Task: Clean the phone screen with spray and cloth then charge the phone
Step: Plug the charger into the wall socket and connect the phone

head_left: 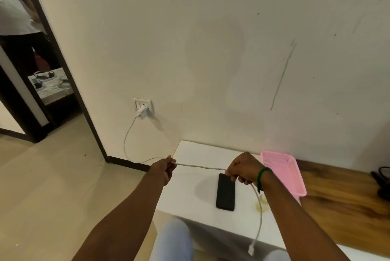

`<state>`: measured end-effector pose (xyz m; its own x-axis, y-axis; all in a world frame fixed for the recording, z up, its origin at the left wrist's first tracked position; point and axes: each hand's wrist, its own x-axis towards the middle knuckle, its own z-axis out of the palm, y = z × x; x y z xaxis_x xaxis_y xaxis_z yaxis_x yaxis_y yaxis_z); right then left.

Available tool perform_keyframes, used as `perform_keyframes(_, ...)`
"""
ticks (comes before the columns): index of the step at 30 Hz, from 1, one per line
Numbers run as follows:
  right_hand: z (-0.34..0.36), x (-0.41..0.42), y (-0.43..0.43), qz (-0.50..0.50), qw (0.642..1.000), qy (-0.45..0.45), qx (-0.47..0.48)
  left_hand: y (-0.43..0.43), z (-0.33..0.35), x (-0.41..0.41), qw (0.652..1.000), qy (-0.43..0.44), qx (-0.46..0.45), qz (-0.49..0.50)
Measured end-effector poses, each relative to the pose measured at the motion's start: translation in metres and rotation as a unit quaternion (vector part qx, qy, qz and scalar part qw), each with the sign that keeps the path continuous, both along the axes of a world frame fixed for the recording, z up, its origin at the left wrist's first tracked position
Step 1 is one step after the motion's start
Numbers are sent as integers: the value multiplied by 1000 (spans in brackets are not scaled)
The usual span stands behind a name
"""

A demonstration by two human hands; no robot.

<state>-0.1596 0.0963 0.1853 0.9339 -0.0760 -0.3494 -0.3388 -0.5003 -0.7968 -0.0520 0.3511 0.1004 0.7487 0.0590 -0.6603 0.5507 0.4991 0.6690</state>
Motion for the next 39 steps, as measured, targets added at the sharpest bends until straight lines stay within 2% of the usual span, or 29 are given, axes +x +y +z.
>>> perform_keyframes(6, 12, -14, -27, 10, 1000, 20, -11, 10, -22, -6, 999, 13, 14, 28)
perform_keyframes(10, 15, -18, -48, 5, 999, 43, 32, 24, -37, -10, 998, 28, 28, 55)
perform_keyframes(17, 17, -15, -82, 40, 973, 75, 216, 41, -60, -12, 996, 48, 50, 64)
perform_keyframes(22, 16, -14, -85, 63, 905, 54, 417, 42, -66, -8, 994, 45, 51, 81)
perform_keyframes(24, 15, -12, -80, 40, 890, 18, 455, 42, -68, -7, 994, 49, 51, 78)
perform_keyframes(27, 17, -8, -69, -14, 899, -40, 437, 42, -69, -7, 994, 65, 65, 52)
perform_keyframes(31, 19, 4, -55, -109, 923, -120, 348, 41, -67, -11, 990, 93, 104, -2)
perform_keyframes(36, 23, 10, -31, -115, 926, -159, 323, 34, -64, -12, 983, 86, 147, -64)
perform_keyframes(39, 21, 12, -17, -106, 929, -157, 317, 31, -59, -11, 968, 68, 217, -103)
